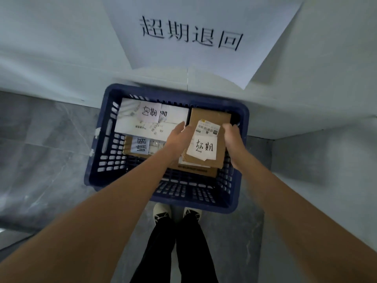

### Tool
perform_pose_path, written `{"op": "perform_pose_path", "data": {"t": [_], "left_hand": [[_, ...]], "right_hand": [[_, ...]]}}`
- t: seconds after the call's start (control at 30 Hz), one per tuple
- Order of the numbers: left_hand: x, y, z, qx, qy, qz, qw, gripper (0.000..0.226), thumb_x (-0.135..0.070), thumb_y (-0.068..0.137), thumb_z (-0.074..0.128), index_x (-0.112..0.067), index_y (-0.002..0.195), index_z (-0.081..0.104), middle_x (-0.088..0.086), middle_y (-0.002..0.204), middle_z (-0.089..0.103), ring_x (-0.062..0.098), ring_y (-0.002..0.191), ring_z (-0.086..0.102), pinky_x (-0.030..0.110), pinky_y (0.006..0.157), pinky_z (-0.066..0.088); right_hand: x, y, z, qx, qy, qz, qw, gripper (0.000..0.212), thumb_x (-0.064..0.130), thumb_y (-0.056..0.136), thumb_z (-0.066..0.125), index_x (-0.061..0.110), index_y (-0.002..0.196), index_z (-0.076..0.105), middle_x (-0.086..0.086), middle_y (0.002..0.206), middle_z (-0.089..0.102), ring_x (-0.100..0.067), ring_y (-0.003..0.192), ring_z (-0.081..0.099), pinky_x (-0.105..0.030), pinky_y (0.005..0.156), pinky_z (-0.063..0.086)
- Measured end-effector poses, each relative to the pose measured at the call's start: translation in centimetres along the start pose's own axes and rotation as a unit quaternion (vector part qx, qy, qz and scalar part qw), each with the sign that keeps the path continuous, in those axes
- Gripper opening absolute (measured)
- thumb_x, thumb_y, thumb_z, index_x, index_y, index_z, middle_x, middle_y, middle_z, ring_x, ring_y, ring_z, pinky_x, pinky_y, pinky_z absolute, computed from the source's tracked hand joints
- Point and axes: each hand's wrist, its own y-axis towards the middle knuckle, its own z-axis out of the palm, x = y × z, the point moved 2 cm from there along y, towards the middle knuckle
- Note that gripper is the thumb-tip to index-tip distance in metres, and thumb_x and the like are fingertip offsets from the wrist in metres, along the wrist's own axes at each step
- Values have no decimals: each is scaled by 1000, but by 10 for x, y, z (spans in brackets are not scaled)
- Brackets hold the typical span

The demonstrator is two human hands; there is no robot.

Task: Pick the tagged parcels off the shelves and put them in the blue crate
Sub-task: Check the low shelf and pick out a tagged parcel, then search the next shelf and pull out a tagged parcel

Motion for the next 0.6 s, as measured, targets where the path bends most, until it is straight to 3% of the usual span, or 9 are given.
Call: {"op": "perform_pose_path", "data": {"t": [0.07,0.13,0.27,0.4,0.5,0.6], "left_hand": [[-2,-20,-21,9,42,11,999,57,-43,99,43,-25,151,30,-1,157,29,22,142,31,36,110,28],[-6,-43,-46,10,79,18,997,56,-44,99,43,-25,150,31,0,157,28,22,143,29,38,115,25],[-19,-108,-92,4,165,45,985,58,-46,99,41,-21,151,29,5,157,28,25,142,31,40,116,27],[-51,-177,-133,5,269,113,956,64,-50,100,34,-19,154,20,3,160,20,22,146,23,42,119,22],[-86,-223,-169,-43,398,198,895,65,-50,100,30,-15,154,17,3,161,17,19,148,17,38,119,17],[-114,-262,-215,-113,464,221,850,67,-51,100,28,-14,154,15,4,161,17,19,148,15,37,120,15]], "right_hand": [[12,-16,-12,-10,-10,-7,1000,51,38,98,34,21,146,29,2,130,41,-25,127,47,-33,93,39],[24,-45,-23,-13,-28,-15,999,42,41,97,36,19,132,39,1,132,43,-29,135,40,-43,106,35],[36,-126,-40,-28,-194,-83,977,59,45,99,37,14,149,31,-8,153,35,-28,140,34,-45,115,27],[75,-194,-38,-49,-456,-227,859,41,33,102,34,4,126,50,-16,140,48,-32,139,34,-48,109,32],[124,-237,-10,-13,-569,-317,759,47,34,104,29,6,140,41,-12,154,33,-25,147,18,-49,118,18],[174,-279,30,20,-620,-357,698,54,38,105,25,6,148,30,-10,159,23,-24,149,10,-46,120,10]]}}
